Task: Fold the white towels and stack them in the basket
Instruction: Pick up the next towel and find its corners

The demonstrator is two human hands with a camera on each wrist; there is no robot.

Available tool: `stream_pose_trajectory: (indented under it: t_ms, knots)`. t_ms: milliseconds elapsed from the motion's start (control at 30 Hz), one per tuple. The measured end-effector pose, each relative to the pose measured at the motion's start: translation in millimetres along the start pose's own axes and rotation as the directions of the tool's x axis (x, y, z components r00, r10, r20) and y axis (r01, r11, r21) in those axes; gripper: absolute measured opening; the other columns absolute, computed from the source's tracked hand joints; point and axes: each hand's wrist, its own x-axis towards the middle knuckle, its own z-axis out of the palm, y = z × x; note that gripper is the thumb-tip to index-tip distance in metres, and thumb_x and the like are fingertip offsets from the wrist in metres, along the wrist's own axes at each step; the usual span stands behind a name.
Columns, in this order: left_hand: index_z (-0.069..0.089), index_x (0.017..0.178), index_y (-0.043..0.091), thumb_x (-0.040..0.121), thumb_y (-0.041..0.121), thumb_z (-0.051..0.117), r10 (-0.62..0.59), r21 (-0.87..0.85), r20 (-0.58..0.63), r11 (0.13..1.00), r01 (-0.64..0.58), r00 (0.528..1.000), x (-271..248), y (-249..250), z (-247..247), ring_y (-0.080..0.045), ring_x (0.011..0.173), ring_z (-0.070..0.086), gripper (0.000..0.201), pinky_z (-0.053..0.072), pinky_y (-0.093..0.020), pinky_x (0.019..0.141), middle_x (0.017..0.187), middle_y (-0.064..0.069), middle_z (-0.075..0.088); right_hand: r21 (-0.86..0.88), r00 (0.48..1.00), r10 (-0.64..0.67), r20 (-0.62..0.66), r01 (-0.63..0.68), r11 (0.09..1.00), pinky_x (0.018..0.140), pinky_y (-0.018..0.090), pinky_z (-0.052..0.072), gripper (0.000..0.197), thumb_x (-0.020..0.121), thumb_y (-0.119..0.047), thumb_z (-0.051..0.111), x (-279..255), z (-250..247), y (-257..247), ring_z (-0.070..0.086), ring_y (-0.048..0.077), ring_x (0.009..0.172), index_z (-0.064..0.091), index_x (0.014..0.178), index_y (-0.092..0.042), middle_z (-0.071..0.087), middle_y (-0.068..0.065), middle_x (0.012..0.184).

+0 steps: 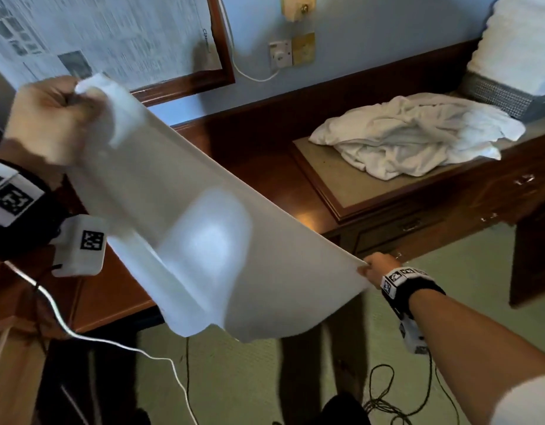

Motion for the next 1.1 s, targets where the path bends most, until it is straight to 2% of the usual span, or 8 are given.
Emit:
stream_pose_trajectory:
  t_ms: [167, 267, 533, 633, 800, 900, 1000, 1100]
  knots:
    - [0.064, 0.083, 0.012, 0.098, 0.04, 0.054, 0.074, -0.027, -0.023, 0.997, -0.074, 0.997, -8, 4, 36, -0.009, 0.068, 0.047, 0.033, 0.039, -0.028, 0.065, 0.074, 0.002, 0.053, -0.132, 0.996, 0.083, 0.021, -0.079, 0.988, 0.086, 0.033, 0.051, 0.023, 0.092, -0.016, 0.053, -4, -5, 10, 0.065, 0.032, 0.104, 0.072, 0.106, -0.013, 0.07, 0.014, 0.114]
    - [0.06, 0.077, 0.013, 0.103, 0.025, 0.055, 0.162, -0.069, 0.139, 0.986, -0.153, 0.977, -18, 22, 71, 0.001, 0.062, 0.044, 0.029, 0.036, -0.017, 0.058, 0.075, 0.001, 0.05, 0.011, 0.982, -0.161, -0.102, 0.163, 0.987, 0.094, 0.029, 0.046, 0.028, 0.093, -0.022, 0.061, -14, -35, -42, 0.062, 0.027, 0.114, 0.069, 0.118, -0.012, 0.068, 0.008, 0.121]
    - [0.061, 0.079, 0.024, 0.099, 0.013, 0.059, 0.206, 0.013, 0.452, 0.971, -0.238, 0.868, -25, 52, 148, 0.0, 0.063, 0.051, 0.023, 0.04, -0.02, 0.062, 0.073, 0.009, 0.058, 0.508, 0.576, -0.72, -0.386, 0.785, 0.355, 0.082, 0.027, 0.054, 0.039, 0.089, -0.019, 0.072, -64, -154, -201, 0.064, 0.017, 0.095, 0.059, 0.126, -0.02, 0.066, 0.005, 0.115]
    - [0.062, 0.08, 0.019, 0.099, 0.014, 0.059, 0.227, 0.014, 0.409, 0.967, -0.254, 0.884, -20, 62, 149, -0.003, 0.063, 0.049, 0.02, 0.04, -0.026, 0.063, 0.072, 0.002, 0.059, 0.441, 0.484, -0.716, -0.502, 0.856, 0.27, 0.073, 0.027, 0.049, 0.008, 0.091, -0.015, 0.07, -60, -178, -212, 0.058, 0.009, 0.076, 0.07, 0.095, -0.008, 0.067, 0.005, 0.084]
    - [0.064, 0.093, 0.0, 0.099, 0.035, 0.06, 0.165, -0.103, 0.26, 0.984, -0.142, 0.951, -10, 67, 146, -0.029, 0.074, 0.06, 0.036, 0.051, -0.052, 0.07, 0.09, -0.026, 0.065, 0.35, 0.382, -0.699, -0.604, 0.916, 0.199, 0.068, 0.017, 0.047, 0.011, 0.092, -0.005, 0.066, -60, -218, -230, 0.056, -0.002, 0.068, 0.07, 0.084, -0.012, 0.066, -0.005, 0.076]
    - [0.068, 0.097, 0.002, 0.09, 0.045, 0.065, 0.08, -0.32, 0.161, 0.947, -0.025, 0.984, -16, 59, 158, -0.017, 0.078, 0.065, 0.044, 0.056, -0.043, 0.07, 0.09, -0.017, 0.072, 0.179, 0.263, -0.666, -0.698, 0.965, 0.194, 0.06, 0.014, 0.035, 0.038, 0.088, -0.005, 0.065, -63, -248, -250, 0.047, -0.003, 0.058, 0.055, 0.064, -0.032, 0.052, -0.016, 0.058]
    - [0.069, 0.102, 0.003, 0.096, 0.027, 0.066, 0.0, -0.468, 0.065, 0.883, 0.031, 0.998, -34, 46, 185, -0.013, 0.077, 0.07, 0.025, 0.06, -0.033, 0.068, 0.091, -0.008, 0.075, 0.159, 0.229, -0.641, -0.733, 0.973, 0.166, 0.059, 0.025, 0.035, 0.02, 0.089, -0.014, 0.063, -60, -279, -260, 0.045, 0.008, 0.063, 0.063, 0.071, -0.003, 0.054, 0.008, 0.065]
    - [0.069, 0.103, 0.013, 0.092, 0.033, 0.068, -0.085, -0.514, 0.031, 0.853, 0.089, 0.996, -45, 29, 216, -0.017, 0.082, 0.072, 0.023, 0.061, -0.037, 0.07, 0.097, -0.01, 0.076, 0.158, 0.236, -0.618, -0.75, 0.971, 0.179, 0.059, 0.021, 0.035, 0.02, 0.089, -0.016, 0.065, -50, -310, -261, 0.045, 0.007, 0.063, 0.063, 0.076, 0.0, 0.051, 0.004, 0.068]
